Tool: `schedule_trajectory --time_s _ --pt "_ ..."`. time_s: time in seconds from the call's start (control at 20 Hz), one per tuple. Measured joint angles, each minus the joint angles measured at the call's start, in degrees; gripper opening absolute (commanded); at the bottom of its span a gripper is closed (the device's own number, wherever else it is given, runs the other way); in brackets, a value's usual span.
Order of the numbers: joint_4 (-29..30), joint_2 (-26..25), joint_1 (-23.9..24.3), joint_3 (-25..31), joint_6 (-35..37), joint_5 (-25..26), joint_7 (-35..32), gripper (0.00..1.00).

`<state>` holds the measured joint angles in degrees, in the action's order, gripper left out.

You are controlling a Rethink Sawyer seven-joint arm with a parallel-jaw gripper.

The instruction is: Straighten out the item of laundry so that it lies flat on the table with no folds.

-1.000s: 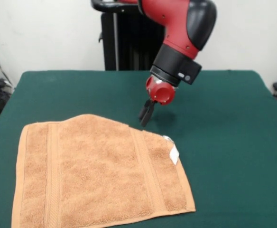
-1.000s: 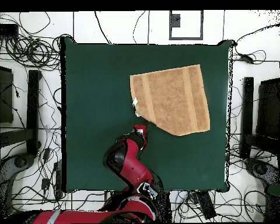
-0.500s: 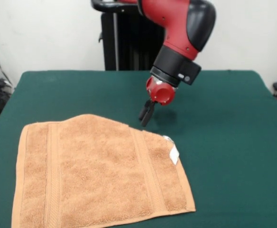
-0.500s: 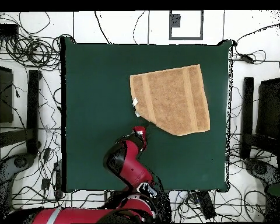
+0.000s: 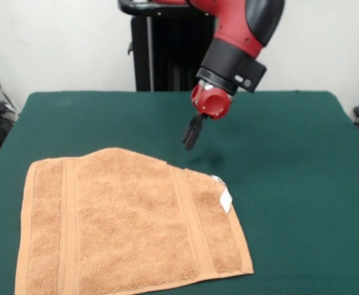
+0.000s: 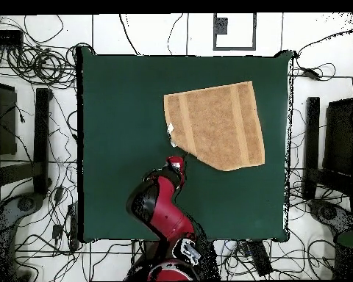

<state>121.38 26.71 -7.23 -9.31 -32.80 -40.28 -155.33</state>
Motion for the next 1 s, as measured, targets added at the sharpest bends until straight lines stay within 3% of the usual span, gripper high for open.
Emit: schedule_trajectory --time_s 0.5,1.0 --pt "0.02 1.50 1.89 0.00 0.01 0.02 0.00 1.00" --pt "-0.02 -1.83 5.20 -0.01 0.00 0.00 0.00 1.00"
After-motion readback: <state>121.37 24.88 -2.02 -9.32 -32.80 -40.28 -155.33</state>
